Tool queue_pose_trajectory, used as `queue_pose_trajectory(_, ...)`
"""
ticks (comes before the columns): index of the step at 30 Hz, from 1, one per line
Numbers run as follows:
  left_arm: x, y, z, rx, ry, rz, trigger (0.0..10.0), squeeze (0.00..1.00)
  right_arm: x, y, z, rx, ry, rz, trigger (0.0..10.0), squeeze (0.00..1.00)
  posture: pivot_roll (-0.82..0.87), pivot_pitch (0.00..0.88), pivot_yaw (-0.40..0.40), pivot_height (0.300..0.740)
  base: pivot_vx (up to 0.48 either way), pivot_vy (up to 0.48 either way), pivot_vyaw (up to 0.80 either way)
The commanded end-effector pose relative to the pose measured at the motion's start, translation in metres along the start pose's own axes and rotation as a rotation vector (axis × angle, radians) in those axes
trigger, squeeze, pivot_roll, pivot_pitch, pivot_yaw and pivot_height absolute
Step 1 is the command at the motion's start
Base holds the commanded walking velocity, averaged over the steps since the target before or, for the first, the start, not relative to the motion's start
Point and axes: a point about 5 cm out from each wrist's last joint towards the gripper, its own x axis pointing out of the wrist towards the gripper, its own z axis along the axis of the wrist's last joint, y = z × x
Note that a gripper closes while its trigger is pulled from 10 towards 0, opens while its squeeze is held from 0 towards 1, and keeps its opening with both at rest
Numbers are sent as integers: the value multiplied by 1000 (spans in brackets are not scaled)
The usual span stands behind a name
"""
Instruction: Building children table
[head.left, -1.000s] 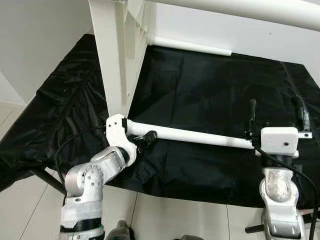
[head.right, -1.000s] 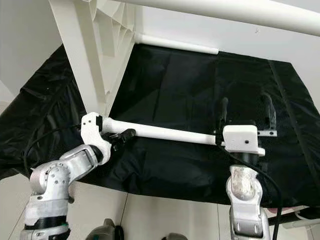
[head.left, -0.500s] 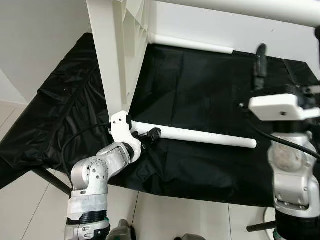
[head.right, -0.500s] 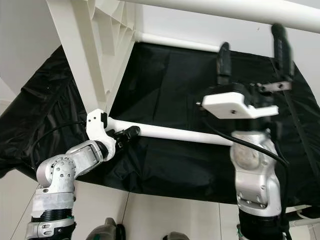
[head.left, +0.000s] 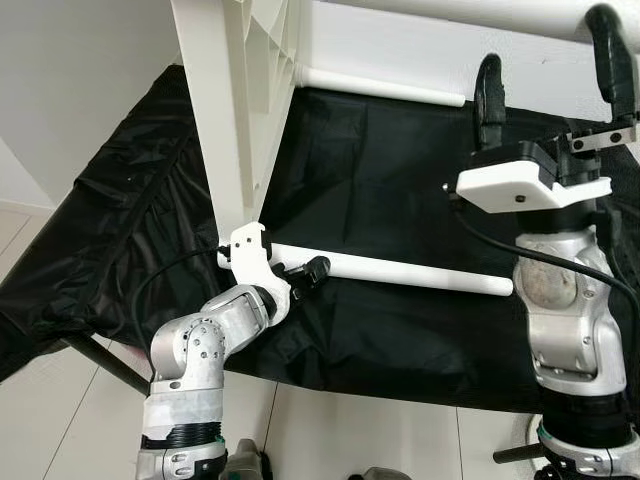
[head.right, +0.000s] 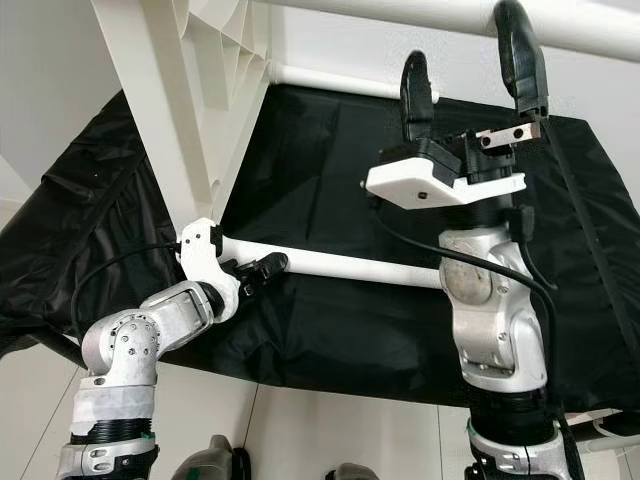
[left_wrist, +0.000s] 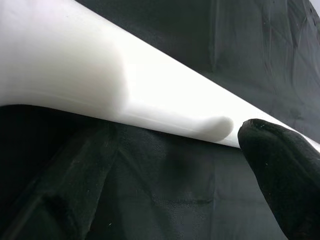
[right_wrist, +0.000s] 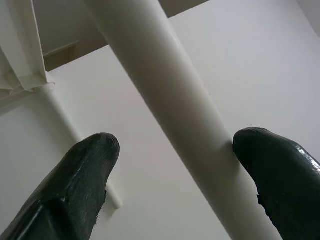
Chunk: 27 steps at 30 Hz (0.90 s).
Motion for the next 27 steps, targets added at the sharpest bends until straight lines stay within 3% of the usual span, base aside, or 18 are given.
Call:
queue_pose_trajectory(1, 1, 1, -8, -1, 34, 6, 10000, 0, -3, 1, 2, -16, -22, -28, 10000, 0, 24, 73, -11, 740, 0, 0, 0)
queue_pose_trajectory(7, 1, 1, -9, 1, 33, 5, 10000, 0, -8, 3, 2, -57, -32, -52, 10000, 0, 23, 73, -12, 740, 0, 0, 0)
queue_pose_trajectory(12, 2, -1, -9, 3, 35, -1, 10000, 0, -1, -2, 3, -75, -53, -102, 10000, 0, 18, 73, -10, 740, 0, 0, 0)
queue_pose_trajectory(18, 3, -3, -9, 5, 29, -7, 10000, 0, 20, 0, 6, -44, -99, -64, 10000, 0, 17, 68, -12, 740, 0, 0, 0)
queue_pose_trajectory(23, 4, -3, -9, 2, 25, -6, 10000, 0, 38, 9, 4, 40, -78, 85, 10000, 0, 12, 63, -13, 740, 0, 0, 0)
queue_pose_trajectory(27, 5, -3, -9, -2, 23, -4, 10000, 0, 58, 10, 1, 11, -74, 148, 10000, 0, 1, 57, -12, 740, 0, 0, 0)
